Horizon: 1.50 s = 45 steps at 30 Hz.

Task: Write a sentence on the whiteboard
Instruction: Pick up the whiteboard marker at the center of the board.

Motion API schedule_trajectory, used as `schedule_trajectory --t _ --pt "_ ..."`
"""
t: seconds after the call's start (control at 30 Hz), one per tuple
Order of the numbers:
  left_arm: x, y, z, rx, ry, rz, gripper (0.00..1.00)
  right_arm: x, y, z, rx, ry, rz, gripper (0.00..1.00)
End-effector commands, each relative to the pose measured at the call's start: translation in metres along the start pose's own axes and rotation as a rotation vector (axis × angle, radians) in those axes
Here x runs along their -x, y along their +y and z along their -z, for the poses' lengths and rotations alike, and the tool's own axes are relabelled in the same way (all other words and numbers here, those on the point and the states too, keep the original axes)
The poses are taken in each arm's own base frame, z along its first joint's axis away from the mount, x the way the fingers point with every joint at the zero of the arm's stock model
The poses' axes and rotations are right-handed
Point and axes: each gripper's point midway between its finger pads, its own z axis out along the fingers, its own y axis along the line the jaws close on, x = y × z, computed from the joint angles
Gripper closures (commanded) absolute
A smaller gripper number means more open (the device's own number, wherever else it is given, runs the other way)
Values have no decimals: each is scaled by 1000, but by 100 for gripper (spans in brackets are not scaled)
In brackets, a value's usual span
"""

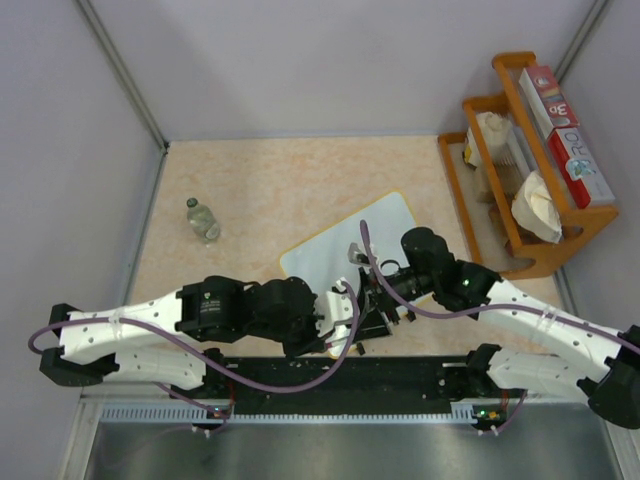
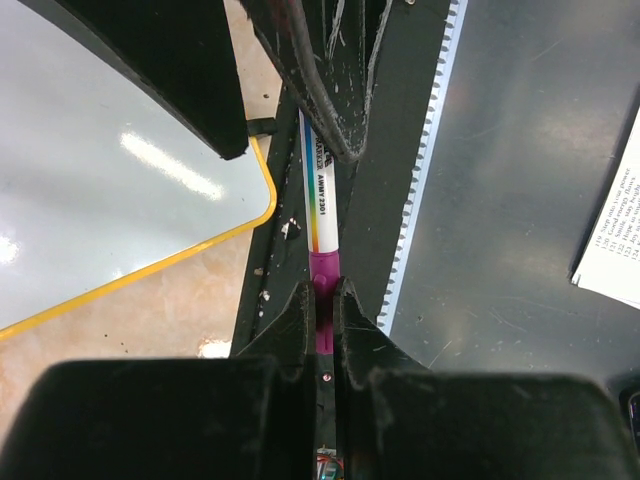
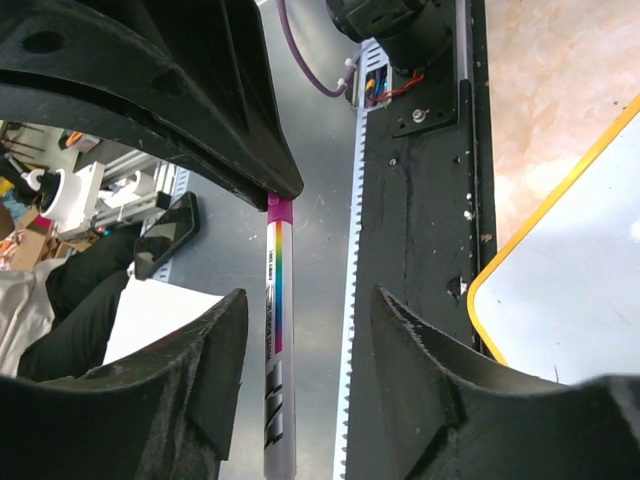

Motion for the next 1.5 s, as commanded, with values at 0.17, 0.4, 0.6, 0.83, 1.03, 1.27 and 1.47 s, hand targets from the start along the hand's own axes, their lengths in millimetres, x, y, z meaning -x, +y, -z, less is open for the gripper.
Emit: schedule_trajectory --t 0.17,0.4,0.6,0.83,1.03,1.27,1.47 --pt "17 0 10 4 -52 -9 100 1 18 -7 85 37 12 62" --pt "14 3 10 27 -44 0 100 -3 28 -8 139 60 12 91" --pt "16 6 13 48 -46 16 43 2 31 -5 126 39 34 100" --pt "29 56 40 376 -96 142 4 12 1 -9 -55 -4 -10 100" --pt "62 78 66 505 -335 279 1 43 -31 4 -311 -147 -22 100" --pt "89 84 67 487 -598 429 1 77 -49 54 -603 -436 -46 100" --pt "115 83 57 355 -711 489 1 85 -49 94 -701 -685 -66 100"
